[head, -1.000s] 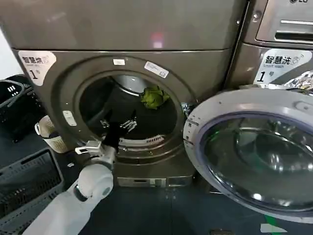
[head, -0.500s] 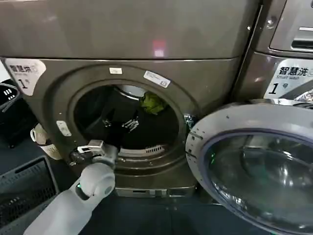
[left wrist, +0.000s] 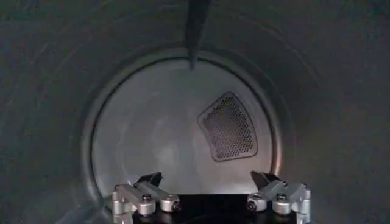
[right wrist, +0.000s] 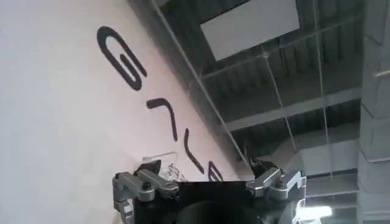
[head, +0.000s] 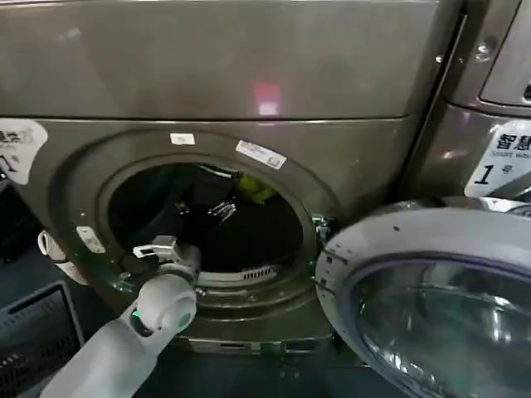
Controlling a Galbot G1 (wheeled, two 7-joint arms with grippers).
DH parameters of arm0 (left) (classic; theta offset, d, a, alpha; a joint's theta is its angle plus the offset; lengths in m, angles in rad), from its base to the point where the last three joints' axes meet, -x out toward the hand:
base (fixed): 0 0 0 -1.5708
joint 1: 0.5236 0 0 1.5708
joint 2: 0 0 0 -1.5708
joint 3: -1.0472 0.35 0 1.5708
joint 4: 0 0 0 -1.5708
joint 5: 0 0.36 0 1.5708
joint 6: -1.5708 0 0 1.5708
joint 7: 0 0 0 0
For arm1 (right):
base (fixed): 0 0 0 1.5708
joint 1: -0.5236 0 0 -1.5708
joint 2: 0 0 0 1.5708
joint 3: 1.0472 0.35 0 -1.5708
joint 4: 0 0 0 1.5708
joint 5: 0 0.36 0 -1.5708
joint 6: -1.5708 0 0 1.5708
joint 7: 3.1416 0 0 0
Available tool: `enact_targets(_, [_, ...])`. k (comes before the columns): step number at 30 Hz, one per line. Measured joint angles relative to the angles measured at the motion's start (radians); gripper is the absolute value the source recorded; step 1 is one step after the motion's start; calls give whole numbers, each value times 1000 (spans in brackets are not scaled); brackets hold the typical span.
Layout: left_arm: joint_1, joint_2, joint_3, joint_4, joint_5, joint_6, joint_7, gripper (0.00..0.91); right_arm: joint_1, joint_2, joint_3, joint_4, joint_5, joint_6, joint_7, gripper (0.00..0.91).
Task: Grasp the clothes from the dryer.
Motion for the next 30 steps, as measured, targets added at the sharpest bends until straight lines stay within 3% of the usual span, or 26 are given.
enact_targets(17, [-105, -79, 62, 143, 43, -18, 13, 907, -6, 8, 18, 1, 1, 4, -4, 907])
enact_targets(30, [-246, -208, 108, 406, 109, -59, 43, 907, 3, 10, 10, 0, 2, 12, -11, 907])
